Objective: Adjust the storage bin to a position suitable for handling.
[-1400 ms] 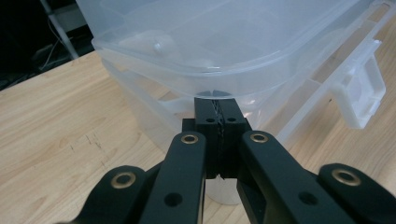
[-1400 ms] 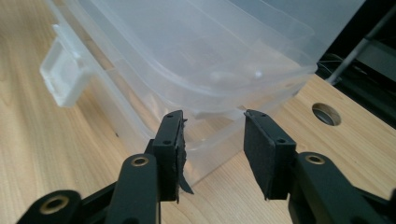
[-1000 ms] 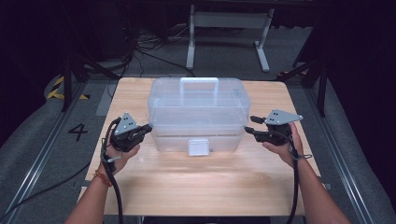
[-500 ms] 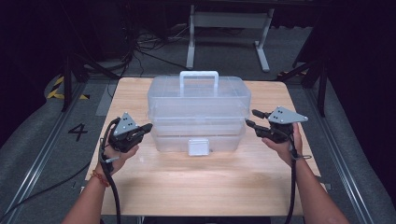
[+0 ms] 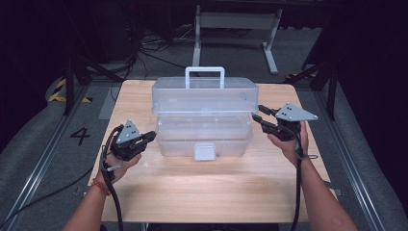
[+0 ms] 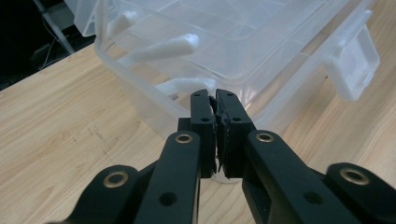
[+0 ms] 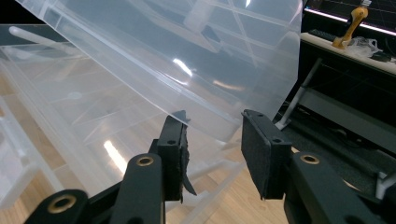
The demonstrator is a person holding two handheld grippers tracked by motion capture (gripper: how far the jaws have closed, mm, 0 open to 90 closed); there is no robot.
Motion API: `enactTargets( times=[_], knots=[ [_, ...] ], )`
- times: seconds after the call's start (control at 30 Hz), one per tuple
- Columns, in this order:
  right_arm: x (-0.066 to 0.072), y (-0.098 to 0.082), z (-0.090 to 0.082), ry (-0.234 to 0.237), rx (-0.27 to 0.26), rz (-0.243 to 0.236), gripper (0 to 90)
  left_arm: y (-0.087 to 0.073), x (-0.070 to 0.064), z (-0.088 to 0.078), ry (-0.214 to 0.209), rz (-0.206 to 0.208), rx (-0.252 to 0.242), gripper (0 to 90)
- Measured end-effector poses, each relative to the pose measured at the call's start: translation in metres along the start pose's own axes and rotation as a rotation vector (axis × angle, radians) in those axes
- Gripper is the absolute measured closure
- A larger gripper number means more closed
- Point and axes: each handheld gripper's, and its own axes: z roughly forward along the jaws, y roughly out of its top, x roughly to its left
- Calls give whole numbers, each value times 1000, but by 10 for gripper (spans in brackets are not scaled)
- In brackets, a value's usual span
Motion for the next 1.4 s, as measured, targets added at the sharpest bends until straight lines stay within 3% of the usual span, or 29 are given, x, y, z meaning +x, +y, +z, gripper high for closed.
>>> enactTargets(
  times=[0.27, 0.47, 0.57, 0.97, 1.4],
  knots=[
    [-4, 5, 6, -17, -2, 7, 609, -3, -5, -1, -14, 27, 10, 775],
    [-8, 12, 10, -38, -14, 16, 631, -7, -9, 0, -6, 27, 25, 576],
    [-10, 14, 12, -41, -14, 28, 637, -9, -10, 3, -6, 35, 53, 520],
    [-17, 25, 20, -89, -9, 20, 713, -17, -10, 14, -13, 25, 87, 510],
    [-27, 31, 26, -95, -14, 31, 750, -22, -7, 25, -31, -2, 86, 528]
  ],
)
